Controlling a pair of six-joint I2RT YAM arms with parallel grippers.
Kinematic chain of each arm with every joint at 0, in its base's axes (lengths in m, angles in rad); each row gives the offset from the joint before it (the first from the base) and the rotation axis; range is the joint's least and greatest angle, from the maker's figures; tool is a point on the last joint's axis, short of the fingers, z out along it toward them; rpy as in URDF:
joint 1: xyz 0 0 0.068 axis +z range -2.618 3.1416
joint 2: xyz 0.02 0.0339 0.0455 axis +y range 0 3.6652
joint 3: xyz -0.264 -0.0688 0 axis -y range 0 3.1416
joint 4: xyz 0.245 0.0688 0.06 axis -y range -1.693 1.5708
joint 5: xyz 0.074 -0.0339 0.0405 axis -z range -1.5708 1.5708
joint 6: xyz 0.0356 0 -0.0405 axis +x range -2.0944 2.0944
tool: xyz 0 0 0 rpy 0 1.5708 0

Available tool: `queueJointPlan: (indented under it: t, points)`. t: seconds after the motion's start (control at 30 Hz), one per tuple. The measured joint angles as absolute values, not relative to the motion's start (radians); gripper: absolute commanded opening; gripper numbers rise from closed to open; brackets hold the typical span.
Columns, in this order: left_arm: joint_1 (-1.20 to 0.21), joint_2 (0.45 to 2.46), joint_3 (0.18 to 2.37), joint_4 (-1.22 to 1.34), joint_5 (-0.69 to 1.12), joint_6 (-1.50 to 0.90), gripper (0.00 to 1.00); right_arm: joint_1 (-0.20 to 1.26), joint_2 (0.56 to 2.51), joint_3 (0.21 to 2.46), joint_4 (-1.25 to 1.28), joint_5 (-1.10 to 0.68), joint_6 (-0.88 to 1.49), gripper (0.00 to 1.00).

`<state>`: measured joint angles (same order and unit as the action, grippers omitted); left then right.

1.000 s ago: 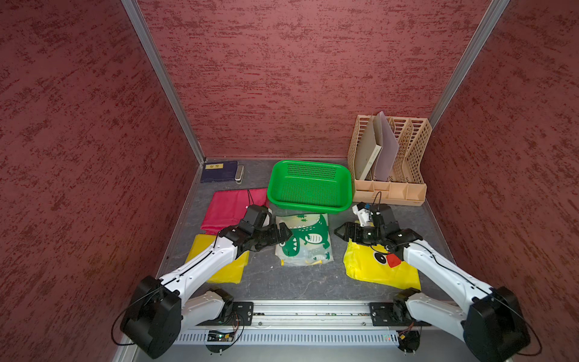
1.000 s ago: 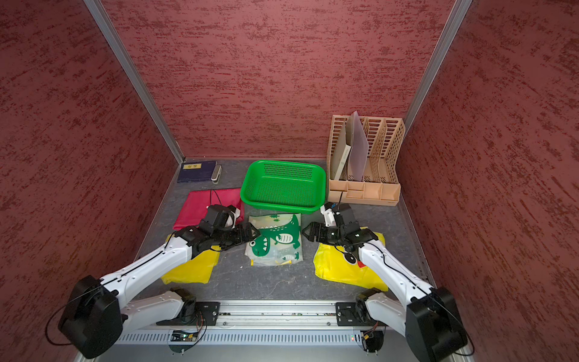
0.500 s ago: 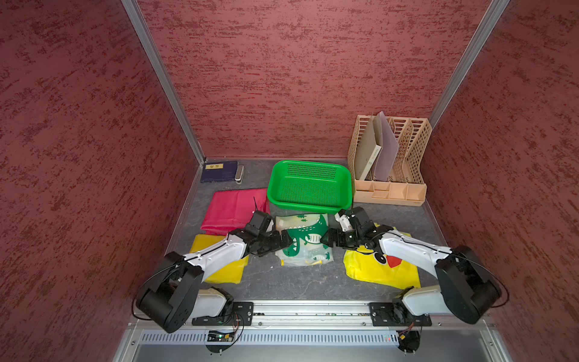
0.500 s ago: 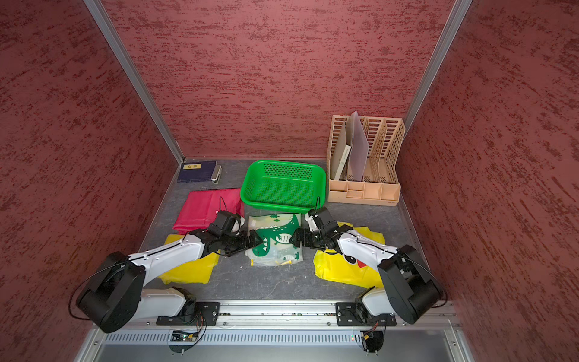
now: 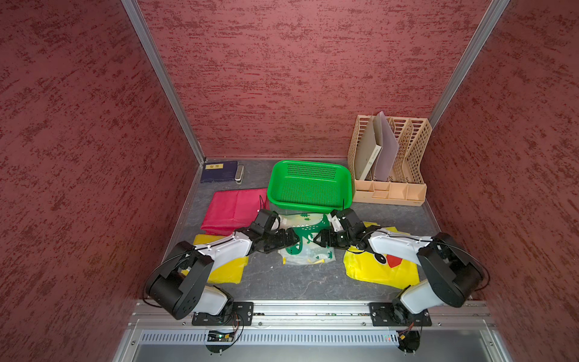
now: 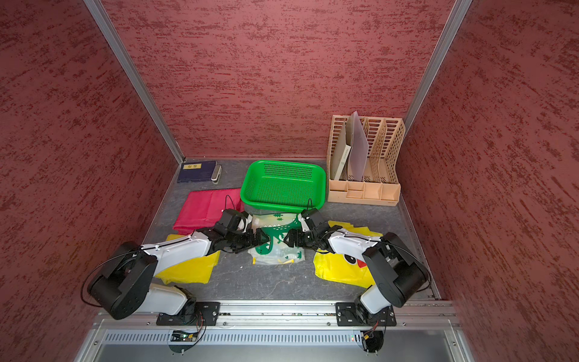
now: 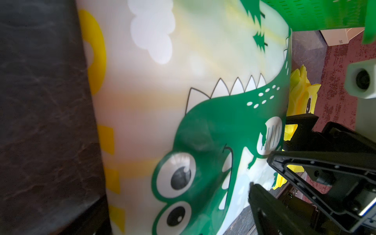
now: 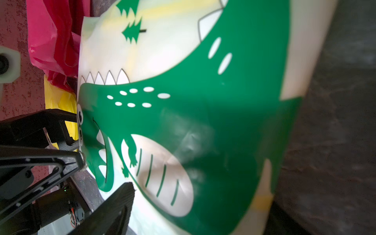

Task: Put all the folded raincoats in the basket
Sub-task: Pick up the raincoat from the center of the board.

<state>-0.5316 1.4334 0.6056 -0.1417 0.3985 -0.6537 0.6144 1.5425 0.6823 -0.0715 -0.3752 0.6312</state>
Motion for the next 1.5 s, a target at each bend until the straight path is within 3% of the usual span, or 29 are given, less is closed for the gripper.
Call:
queueJointPlan:
  t: [0.5, 0.6, 0.77, 0.87, 0.9, 1.1, 1.17, 1.5]
  points:
    - [-0.578, 1.462, 0.613, -0.142, 0.341, -0.640, 0.63, 0.654, 1.541, 0.673, -0.056, -0.308, 0.674, 0.39]
    - [-0.599, 1.462, 0.613, -0.150, 0.323, -0.643, 0.56, 0.670, 1.529, 0.666, -0.051, -0.296, 0.684, 0.35]
    - [-0.637, 1.472, 0.619, -0.163, 0.281, -0.654, 0.27, 0.707, 1.518, 0.663, -0.041, -0.255, 0.696, 0.13]
    - [-0.660, 1.472, 0.629, -0.167, 0.255, -0.661, 0.02, 0.728, 1.498, 0.659, -0.031, -0.231, 0.710, 0.12]
    - [-0.667, 1.472, 0.632, -0.168, 0.246, -0.668, 0.00, 0.735, 1.490, 0.656, -0.032, -0.220, 0.713, 0.12]
    - [-0.715, 1.458, 0.635, -0.183, 0.203, -0.701, 0.00, 0.775, 1.417, 0.637, -0.072, -0.168, 0.726, 0.08]
    - [-0.738, 1.443, 0.641, -0.214, 0.186, -0.705, 0.00, 0.790, 1.395, 0.637, -0.096, -0.158, 0.726, 0.00]
    - [-0.822, 1.316, 0.687, -0.354, 0.132, -0.733, 0.00, 0.845, 1.350, 0.652, -0.172, -0.121, 0.731, 0.00]
